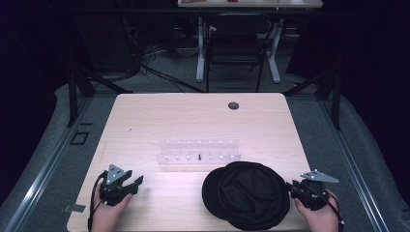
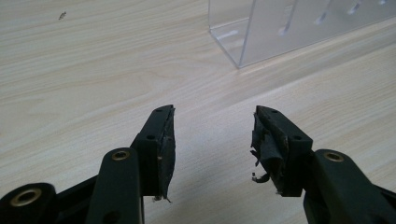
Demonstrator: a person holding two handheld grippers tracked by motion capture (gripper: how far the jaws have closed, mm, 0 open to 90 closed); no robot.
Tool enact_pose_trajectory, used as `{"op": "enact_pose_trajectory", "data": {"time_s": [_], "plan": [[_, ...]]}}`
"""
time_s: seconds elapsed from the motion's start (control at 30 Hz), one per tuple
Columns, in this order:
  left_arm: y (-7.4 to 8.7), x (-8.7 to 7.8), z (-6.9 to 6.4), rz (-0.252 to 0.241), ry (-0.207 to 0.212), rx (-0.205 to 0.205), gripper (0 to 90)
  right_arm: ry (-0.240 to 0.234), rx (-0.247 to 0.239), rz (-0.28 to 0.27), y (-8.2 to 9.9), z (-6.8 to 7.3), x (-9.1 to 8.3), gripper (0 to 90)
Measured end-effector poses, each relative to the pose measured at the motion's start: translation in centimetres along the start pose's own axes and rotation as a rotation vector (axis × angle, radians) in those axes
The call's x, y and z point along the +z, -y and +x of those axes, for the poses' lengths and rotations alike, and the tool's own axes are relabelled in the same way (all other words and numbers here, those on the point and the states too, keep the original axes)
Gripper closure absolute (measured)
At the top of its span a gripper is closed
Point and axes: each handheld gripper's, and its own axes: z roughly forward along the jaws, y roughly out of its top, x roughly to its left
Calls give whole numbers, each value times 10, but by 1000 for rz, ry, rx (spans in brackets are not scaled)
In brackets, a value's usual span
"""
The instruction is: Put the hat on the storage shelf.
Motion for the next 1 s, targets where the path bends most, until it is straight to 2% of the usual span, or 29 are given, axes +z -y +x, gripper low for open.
{"op": "enact_pose_trajectory", "data": {"time_s": [0.17,0.27,0.33,0.37,0.47,0.5,0.67,0.83,0.93,1.0], "plan": [[-1,0,-1,-5,-12,8,486,33,-12,-2,-2,1,-5,689],[-1,-1,-1,-3,-18,13,477,46,-21,23,-5,1,-8,672],[0,-1,-1,-3,-17,12,482,37,-25,37,-7,1,-10,693],[0,-1,-1,-5,-18,12,486,14,-21,49,-9,1,-12,719],[0,-2,-2,-1,-14,15,504,3,-34,59,-12,2,-16,734],[0,-3,-2,10,-5,16,512,-6,-47,79,-15,3,-20,742],[0,-4,-3,20,9,19,529,-43,-24,108,-23,4,-27,743],[0,-5,-4,21,11,14,531,-57,-58,205,-36,8,-26,743],[0,-4,-4,23,10,17,531,-84,-40,264,-41,10,-24,742],[1,-4,-5,24,9,17,531,-90,-39,278,-43,10,-23,744]]}}
